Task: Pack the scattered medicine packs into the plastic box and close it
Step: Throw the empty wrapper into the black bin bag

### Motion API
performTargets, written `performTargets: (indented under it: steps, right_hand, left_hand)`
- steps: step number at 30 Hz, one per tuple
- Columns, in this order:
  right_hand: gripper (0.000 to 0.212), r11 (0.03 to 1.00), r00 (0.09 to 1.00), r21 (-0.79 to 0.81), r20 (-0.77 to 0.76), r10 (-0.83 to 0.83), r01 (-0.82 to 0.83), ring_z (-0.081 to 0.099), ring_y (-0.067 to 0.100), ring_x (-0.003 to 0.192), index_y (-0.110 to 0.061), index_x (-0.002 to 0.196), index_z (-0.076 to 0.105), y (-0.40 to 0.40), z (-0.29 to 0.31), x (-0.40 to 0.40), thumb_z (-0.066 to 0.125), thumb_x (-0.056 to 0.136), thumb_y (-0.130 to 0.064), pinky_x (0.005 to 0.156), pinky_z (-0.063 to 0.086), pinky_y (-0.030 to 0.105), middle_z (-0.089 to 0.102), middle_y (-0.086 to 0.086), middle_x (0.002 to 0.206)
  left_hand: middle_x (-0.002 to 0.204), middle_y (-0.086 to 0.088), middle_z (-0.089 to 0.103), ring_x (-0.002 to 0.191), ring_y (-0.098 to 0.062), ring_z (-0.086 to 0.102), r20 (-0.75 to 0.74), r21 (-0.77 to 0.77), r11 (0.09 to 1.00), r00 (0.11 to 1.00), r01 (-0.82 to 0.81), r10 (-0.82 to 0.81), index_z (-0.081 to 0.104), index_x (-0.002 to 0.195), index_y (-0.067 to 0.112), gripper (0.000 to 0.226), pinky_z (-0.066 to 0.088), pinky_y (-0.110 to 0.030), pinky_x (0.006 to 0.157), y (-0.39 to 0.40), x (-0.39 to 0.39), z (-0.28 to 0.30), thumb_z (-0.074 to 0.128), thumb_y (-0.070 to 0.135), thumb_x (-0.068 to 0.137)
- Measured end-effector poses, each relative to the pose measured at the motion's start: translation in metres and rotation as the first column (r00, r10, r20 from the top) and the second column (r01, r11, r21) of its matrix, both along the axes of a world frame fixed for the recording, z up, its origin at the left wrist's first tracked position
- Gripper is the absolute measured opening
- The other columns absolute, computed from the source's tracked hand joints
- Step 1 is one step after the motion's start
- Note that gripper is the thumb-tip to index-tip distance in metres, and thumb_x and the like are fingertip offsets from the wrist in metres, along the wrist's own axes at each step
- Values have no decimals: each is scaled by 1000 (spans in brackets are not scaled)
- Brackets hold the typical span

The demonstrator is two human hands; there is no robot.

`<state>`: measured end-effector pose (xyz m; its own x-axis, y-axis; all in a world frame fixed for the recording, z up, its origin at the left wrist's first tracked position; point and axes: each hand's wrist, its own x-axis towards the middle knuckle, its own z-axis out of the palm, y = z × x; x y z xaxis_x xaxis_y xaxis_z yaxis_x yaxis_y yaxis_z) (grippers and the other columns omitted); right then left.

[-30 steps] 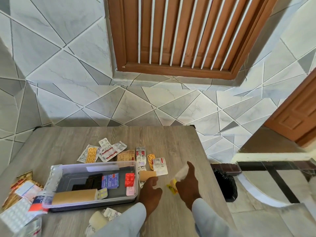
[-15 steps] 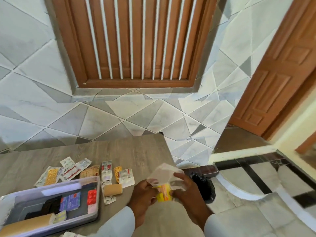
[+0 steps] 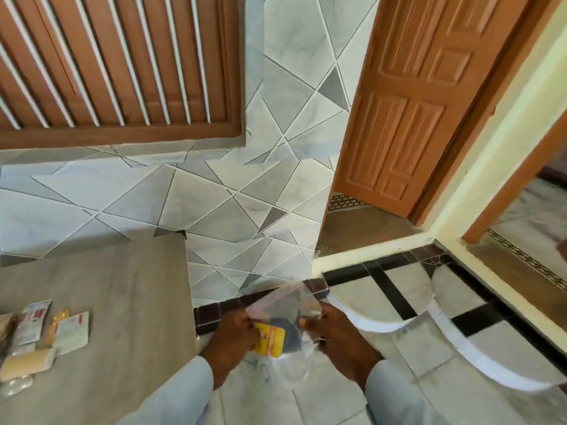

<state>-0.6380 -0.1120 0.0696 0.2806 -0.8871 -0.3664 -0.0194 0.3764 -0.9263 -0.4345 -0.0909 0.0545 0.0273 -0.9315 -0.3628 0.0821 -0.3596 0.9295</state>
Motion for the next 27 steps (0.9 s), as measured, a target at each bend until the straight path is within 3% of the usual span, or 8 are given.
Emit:
performTargets:
  steps: [2, 5, 11, 16, 21, 23, 25, 27]
  right_hand:
    - [27, 998, 986, -21, -161, 51, -55, 65, 19, 80, -10, 105, 68, -17, 4, -14, 70, 79, -18, 61, 51, 23, 71, 16, 101]
    - [10, 998, 954, -2, -293, 60, -63, 64, 12, 72, -10, 95, 68, -50, -3, -23, 59, 91, -11, 50, 47, 11, 69, 1, 82]
    - [17, 992, 864, 19, -495, -96, 122, 64, 26, 73, -16, 77, 65, -133, -71, -26, 53, 89, -18, 67, 55, 37, 69, 13, 82]
    - [23, 947, 832, 148, -529, -166, 284, 60, 26, 61, -17, 85, 58, -206, -130, -25, 49, 79, 3, 53, 49, 30, 67, 18, 81]
    - [29, 956, 769, 209, -639, -26, 206, 65, 33, 73, -26, 80, 55, -267, -224, -12, 40, 72, -3, 69, 59, 43, 66, 17, 88]
    - [25, 968, 717, 217, -694, 62, 127, 65, 37, 83, -26, 81, 52, -285, -262, -5, 42, 71, -5, 75, 58, 48, 66, 16, 89]
    - [27, 967, 684, 242, -718, 126, 75, 64, 37, 87, -22, 85, 55, -301, -290, 5, 45, 74, 0, 74, 57, 41, 66, 17, 93]
    - [23, 960, 631, 281, -748, 205, 22, 62, 35, 92, -8, 89, 58, -318, -321, 11, 45, 76, 5, 72, 52, 35, 65, 16, 97]
  left_hand:
    - [53, 6, 66, 52, -6, 58, 44, 11, 1000, 999, -20, 19, 66, 79, 12, 28, 46, -18, 48, -16, -11, -5, 57, 5, 53]
    - [58, 4, 65, 55, -10, 55, 101, 23, 997, 992, -72, 70, 66, 77, 13, 22, 45, -20, 51, -46, -16, -19, 64, 6, 56]
    - [79, -12, 64, 69, -22, 58, 68, 116, 935, 942, -335, 329, 64, 79, 14, 27, 49, -26, 57, -121, -7, -78, 62, -13, 77]
    - [75, -12, 63, 62, -23, 50, 135, 266, 845, 886, -464, 444, 66, 72, 16, 30, 41, -25, 56, -183, -8, -144, 61, -13, 75]
    - [79, -14, 71, 80, -38, 67, 238, 421, 786, 892, -452, 385, 70, 67, 25, 23, 59, -50, 73, -232, -7, -226, 61, 4, 63]
    - [81, -11, 72, 82, -35, 69, 280, 460, 783, 906, -418, 319, 72, 64, 30, 24, 59, -49, 76, -248, -9, -265, 59, 10, 63]
    - [87, -13, 73, 85, -33, 69, 305, 477, 786, 913, -393, 271, 71, 64, 26, 21, 58, -47, 80, -263, -12, -299, 58, 10, 67]
    - [96, -15, 73, 90, -32, 69, 324, 497, 788, 920, -363, 220, 74, 79, 21, 24, 57, -44, 83, -277, -18, -332, 56, 6, 72]
